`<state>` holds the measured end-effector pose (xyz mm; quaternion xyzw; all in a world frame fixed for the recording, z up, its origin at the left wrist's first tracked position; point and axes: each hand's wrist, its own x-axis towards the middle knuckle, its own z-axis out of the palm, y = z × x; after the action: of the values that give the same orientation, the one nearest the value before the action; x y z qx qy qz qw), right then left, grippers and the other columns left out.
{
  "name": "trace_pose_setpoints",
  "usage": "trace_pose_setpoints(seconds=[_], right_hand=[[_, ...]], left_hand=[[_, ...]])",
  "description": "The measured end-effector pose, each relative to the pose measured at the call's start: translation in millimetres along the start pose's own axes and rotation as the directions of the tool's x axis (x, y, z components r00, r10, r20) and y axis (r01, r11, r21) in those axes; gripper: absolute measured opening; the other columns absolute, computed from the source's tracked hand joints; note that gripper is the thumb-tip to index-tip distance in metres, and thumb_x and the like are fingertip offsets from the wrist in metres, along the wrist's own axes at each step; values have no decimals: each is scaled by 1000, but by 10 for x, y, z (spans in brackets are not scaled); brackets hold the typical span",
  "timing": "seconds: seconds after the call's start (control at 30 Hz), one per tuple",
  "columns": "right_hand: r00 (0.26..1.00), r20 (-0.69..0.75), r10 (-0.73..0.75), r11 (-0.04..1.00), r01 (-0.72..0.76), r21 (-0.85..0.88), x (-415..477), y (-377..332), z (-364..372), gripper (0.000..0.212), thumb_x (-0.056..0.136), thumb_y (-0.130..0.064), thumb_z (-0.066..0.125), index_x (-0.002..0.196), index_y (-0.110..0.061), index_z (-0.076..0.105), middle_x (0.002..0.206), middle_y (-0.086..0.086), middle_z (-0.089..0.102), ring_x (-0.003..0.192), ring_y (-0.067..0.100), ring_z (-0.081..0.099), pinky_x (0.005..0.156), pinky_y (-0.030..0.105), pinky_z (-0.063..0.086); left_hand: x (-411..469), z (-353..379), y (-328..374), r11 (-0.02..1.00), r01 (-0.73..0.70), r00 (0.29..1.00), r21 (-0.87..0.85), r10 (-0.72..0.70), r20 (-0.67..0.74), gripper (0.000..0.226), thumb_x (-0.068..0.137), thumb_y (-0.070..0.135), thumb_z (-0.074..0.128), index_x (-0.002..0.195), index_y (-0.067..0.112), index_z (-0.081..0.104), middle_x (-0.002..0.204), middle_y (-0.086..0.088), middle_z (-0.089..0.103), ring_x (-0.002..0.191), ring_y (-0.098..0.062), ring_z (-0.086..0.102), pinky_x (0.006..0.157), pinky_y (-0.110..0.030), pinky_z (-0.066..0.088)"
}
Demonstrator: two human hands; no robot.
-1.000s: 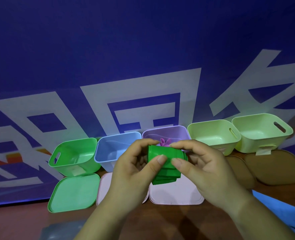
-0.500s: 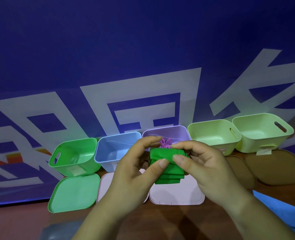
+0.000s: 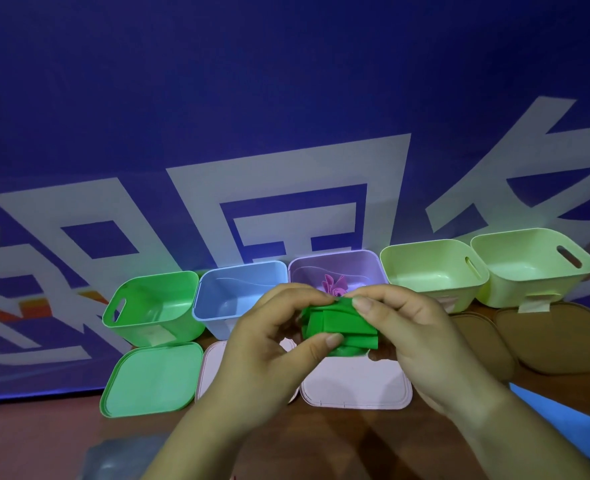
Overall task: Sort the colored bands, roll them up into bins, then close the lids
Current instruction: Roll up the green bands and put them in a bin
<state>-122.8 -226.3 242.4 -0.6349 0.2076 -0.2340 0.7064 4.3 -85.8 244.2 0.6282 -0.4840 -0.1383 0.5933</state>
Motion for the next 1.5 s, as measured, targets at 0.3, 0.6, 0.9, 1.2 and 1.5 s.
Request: trace_pose_setpoints(seconds=[0.3, 0.6, 0.9, 1.2, 1.5], right_hand=[[986, 73, -149, 989, 150, -13, -25, 43, 42, 29, 78, -18, 71, 105, -26, 74, 101, 4, 74, 90, 22, 72, 75, 27, 56], [980, 44, -193, 981, 194, -17, 32, 130, 116, 26, 76, -17, 74, 100, -26, 75, 99, 3, 76, 91, 18, 71, 80, 24, 55], [996, 67, -66, 993, 60, 100, 172, 274, 407, 26, 71, -18, 72, 97, -13, 74, 92, 8, 77, 85, 20, 74, 75, 24, 56], [984, 178, 23, 1000, -20, -23, 450, 541, 962, 23, 80, -19, 77, 98, -33, 76, 101, 1, 76, 96, 20, 73, 89, 38, 57], [967, 217, 136, 909, -35, -416, 1001, 922, 1756, 18, 82, -32, 77, 96, -40, 72, 93, -29, 70, 95, -12, 62, 87, 16, 51]], left_hand=[[-80, -14, -58, 971, 162, 979, -175, -181, -97, 30, 76, 28, 79, 105, 30, 70, 103, -14, 71, 90, -37, 68, 82, -48, 57], [-124, -46, -51, 938, 213, 964, -274, -248, -97, 35, 79, 17, 77, 113, 20, 68, 104, -8, 74, 95, -22, 72, 81, -26, 56], [-242, -290, -208, 953, 148, 965, -264, -197, -171, 32, 74, 7, 81, 101, 22, 76, 112, -13, 69, 103, -26, 69, 82, -29, 56], [-414, -787, -476, 955, 210, 909, -211, -270, -316, 33, 67, 2, 81, 92, 24, 78, 99, -5, 72, 91, -18, 71, 74, -24, 57], [-716, -1849, -1133, 870, 486, 743, -85, -462, -483, 32, 72, -6, 80, 92, 18, 74, 90, 3, 78, 85, -11, 73, 71, -17, 55]])
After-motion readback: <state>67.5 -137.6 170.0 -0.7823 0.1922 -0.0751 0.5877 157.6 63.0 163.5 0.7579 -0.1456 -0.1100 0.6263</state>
